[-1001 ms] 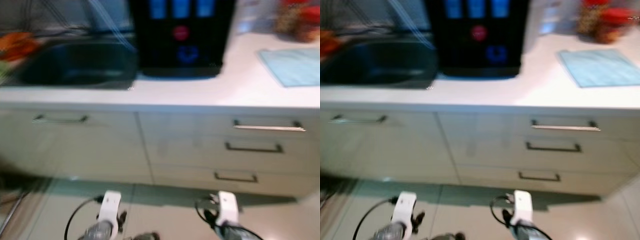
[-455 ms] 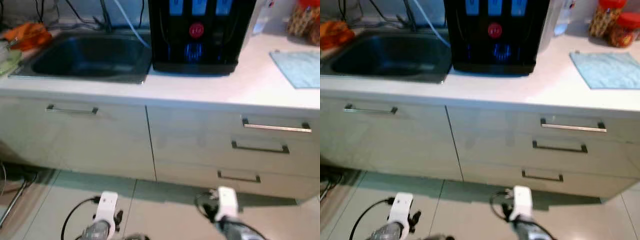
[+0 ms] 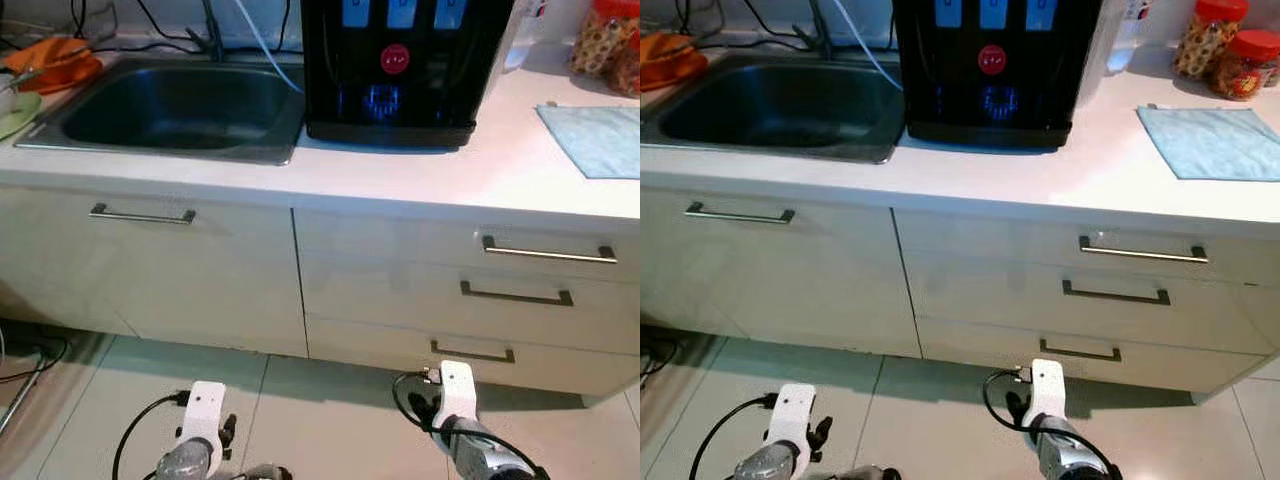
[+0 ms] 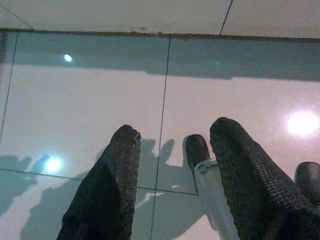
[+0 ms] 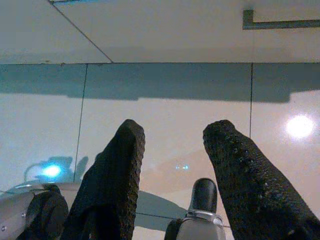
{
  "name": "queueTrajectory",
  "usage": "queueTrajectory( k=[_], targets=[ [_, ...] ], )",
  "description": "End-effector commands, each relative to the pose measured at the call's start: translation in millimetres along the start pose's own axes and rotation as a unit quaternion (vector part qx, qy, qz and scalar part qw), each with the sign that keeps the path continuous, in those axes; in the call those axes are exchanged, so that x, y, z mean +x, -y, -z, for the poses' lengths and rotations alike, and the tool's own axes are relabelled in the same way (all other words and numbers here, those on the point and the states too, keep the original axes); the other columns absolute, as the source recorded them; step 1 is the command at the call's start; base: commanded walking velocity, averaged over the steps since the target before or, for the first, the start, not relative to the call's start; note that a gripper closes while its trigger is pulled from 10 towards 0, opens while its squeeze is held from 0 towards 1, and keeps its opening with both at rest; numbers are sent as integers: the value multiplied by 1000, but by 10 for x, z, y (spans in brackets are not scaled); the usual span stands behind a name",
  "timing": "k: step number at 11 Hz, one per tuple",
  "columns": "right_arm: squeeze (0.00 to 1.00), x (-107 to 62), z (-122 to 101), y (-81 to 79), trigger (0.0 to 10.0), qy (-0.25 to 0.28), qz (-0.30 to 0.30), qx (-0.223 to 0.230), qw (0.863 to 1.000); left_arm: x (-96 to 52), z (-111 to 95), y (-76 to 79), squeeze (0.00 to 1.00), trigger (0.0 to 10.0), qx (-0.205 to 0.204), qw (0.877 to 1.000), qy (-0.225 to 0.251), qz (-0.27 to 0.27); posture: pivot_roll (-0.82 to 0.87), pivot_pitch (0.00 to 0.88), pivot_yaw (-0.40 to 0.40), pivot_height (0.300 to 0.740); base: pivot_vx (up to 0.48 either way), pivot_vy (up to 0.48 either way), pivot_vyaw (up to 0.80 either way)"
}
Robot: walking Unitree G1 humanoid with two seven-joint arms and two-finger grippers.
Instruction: Kitchen organization
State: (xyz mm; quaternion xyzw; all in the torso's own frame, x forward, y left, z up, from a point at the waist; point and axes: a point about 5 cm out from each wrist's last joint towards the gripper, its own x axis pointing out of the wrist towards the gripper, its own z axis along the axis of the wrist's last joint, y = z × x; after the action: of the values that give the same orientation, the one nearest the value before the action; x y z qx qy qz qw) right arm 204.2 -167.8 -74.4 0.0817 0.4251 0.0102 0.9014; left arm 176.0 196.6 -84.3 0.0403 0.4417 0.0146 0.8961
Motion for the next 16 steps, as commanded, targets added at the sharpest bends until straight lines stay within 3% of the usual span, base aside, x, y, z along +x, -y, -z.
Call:
queueTrajectory(
  k=[1, 5, 16],
  targets=[
    [0, -3, 30, -6, 10000, -8, -1, -5, 1000, -3, 5, -11, 0, 10000, -10, 1000, 1, -6, 9, 40, 43, 740, 0, 0, 0],
    [0, -31, 171, 8, 10000, -29, 6, 5, 1000, -4, 34, 48, 0, 10000, -16, 1000, -6, 2, 10, 42, 40, 740, 0, 0, 0],
    [0, -41, 191, 32, 10000, -29, 5, 14, 999, -9, 74, 61, 0, 10000, -18, 1000, -17, 4, 8, 48, 38, 740, 0, 476, 0]
  ],
)
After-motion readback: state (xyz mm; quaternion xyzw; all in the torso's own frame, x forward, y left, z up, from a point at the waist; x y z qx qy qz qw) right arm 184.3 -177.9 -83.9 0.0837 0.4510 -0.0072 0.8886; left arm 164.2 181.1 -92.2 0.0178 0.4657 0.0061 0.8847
